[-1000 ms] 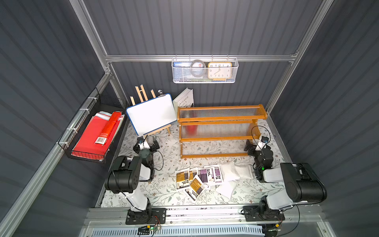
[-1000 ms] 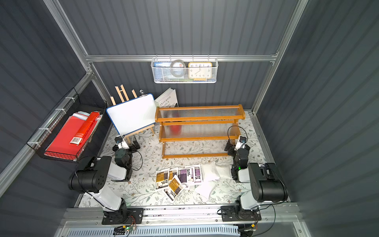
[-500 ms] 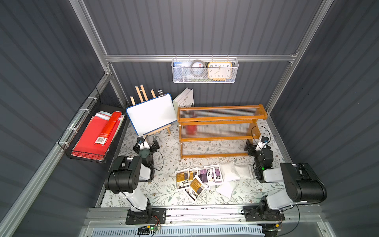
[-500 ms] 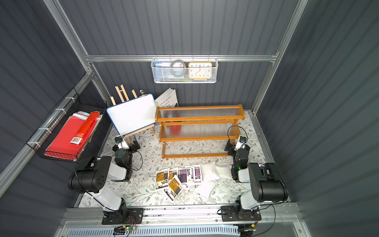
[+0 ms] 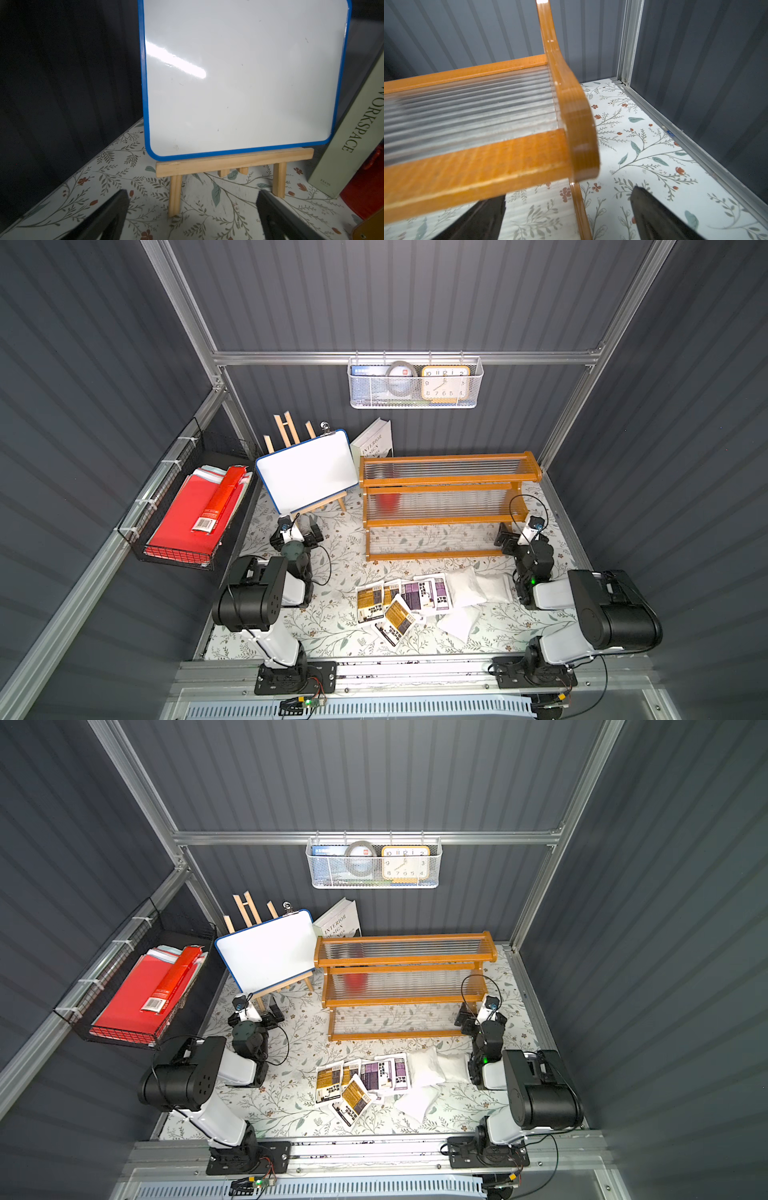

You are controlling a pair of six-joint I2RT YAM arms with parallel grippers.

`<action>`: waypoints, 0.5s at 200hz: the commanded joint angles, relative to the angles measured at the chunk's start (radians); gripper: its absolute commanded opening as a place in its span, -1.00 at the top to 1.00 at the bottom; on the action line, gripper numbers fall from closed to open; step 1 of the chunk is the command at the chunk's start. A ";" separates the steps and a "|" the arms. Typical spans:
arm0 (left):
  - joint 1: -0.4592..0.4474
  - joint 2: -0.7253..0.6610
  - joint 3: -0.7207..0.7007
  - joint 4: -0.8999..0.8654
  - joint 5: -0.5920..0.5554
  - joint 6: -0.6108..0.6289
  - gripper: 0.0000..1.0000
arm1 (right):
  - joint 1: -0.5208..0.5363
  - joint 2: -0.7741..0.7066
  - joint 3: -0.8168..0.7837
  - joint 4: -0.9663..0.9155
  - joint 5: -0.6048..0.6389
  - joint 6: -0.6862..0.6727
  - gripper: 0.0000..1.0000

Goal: Place the bagged coffee beans on the shelf by color
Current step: Adjust the shelf at the center of the board.

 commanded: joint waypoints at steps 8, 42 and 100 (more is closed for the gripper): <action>-0.006 -0.002 0.013 -0.006 -0.011 0.021 -0.99 | -0.002 -0.016 0.008 0.011 -0.006 -0.002 -0.98; -0.006 -0.066 0.146 -0.296 -0.167 -0.059 -0.99 | 0.006 -0.155 0.139 -0.373 0.025 0.055 -0.76; -0.056 -0.134 0.316 -0.686 -0.272 -0.156 -0.99 | 0.332 -0.453 0.249 -1.073 0.268 0.213 -0.47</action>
